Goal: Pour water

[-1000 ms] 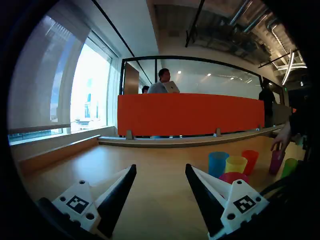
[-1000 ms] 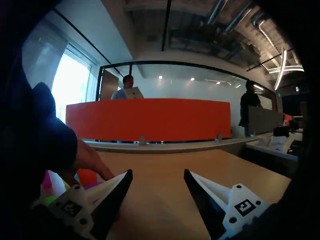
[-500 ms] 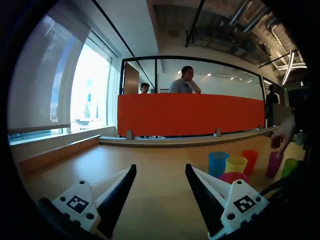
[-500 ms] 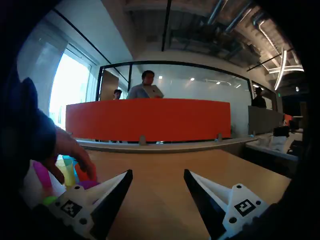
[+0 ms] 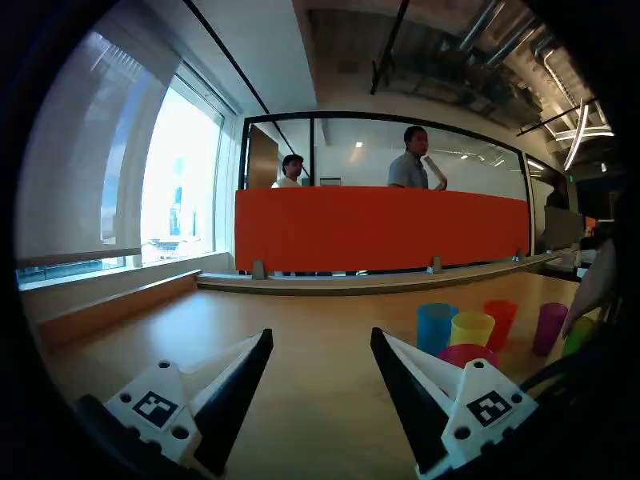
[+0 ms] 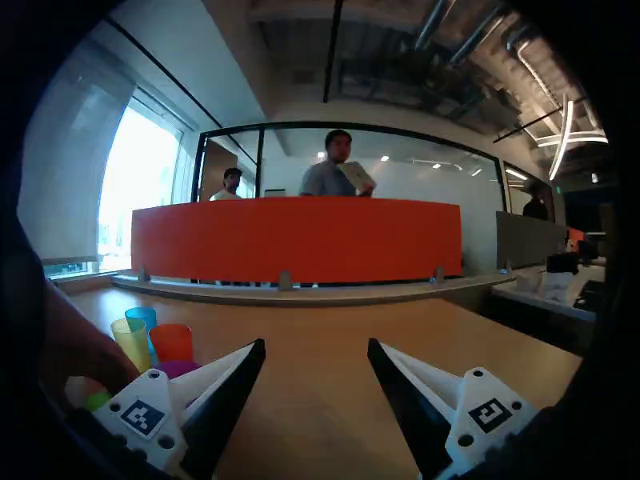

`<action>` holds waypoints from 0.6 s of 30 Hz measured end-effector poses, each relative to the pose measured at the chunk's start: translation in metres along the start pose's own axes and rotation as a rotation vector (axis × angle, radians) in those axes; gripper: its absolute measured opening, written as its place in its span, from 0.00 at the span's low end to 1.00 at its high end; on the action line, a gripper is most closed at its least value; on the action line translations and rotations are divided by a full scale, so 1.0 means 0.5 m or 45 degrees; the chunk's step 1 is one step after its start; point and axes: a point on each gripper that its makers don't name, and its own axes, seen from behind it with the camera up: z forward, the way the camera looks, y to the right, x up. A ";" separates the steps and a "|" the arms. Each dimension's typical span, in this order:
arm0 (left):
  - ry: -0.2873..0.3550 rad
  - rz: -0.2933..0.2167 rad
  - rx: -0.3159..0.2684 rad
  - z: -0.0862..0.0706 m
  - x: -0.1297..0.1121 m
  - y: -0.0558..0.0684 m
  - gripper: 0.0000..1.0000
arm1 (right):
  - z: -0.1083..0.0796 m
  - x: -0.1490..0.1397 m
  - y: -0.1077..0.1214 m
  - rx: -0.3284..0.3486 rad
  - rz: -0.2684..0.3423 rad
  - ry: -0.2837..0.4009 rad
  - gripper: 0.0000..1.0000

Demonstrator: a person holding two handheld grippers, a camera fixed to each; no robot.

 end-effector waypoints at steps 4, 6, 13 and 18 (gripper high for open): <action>0.000 0.000 0.000 0.002 0.000 0.000 0.90 | 0.001 0.001 0.001 0.000 0.000 0.000 1.00; 0.000 0.000 0.000 0.003 0.001 0.000 0.90 | 0.001 0.001 0.001 0.000 0.000 0.000 1.00; 0.000 0.000 -0.001 0.004 0.001 0.000 0.90 | 0.001 0.001 0.000 0.000 0.000 0.000 0.99; 0.000 0.000 0.000 0.005 0.001 0.001 0.90 | 0.001 -0.001 -0.003 0.000 -0.001 0.000 0.99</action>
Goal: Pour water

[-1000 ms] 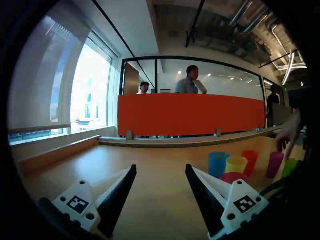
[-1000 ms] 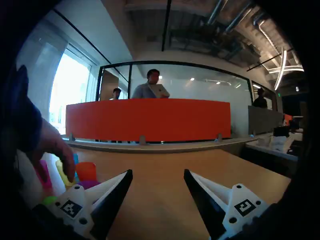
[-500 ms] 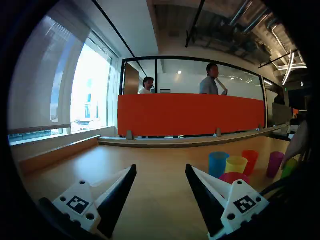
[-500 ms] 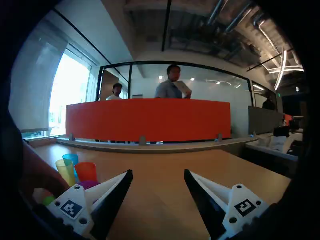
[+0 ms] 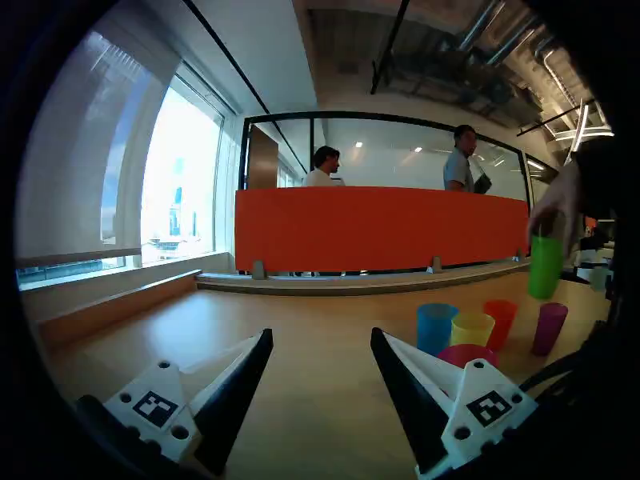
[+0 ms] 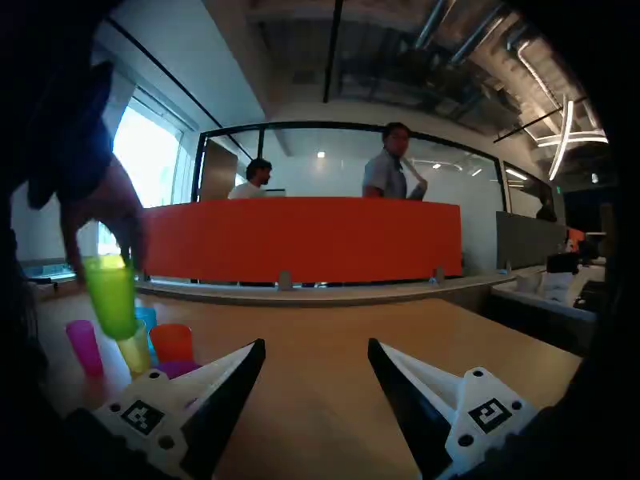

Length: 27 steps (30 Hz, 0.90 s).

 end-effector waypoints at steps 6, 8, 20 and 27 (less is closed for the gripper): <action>0.000 0.000 0.000 0.001 0.000 0.002 0.90 | 0.000 -0.001 0.000 0.000 0.000 0.000 0.99; 0.000 0.000 0.000 0.002 0.001 0.002 0.90 | 0.000 -0.002 0.000 0.000 0.000 0.000 0.99; 0.000 0.000 -0.001 0.001 0.001 0.004 0.90 | -0.002 -0.001 0.000 0.000 0.000 0.000 0.99; 0.000 0.000 0.000 0.001 0.001 0.003 0.90 | -0.002 -0.001 0.001 0.000 0.000 0.000 0.99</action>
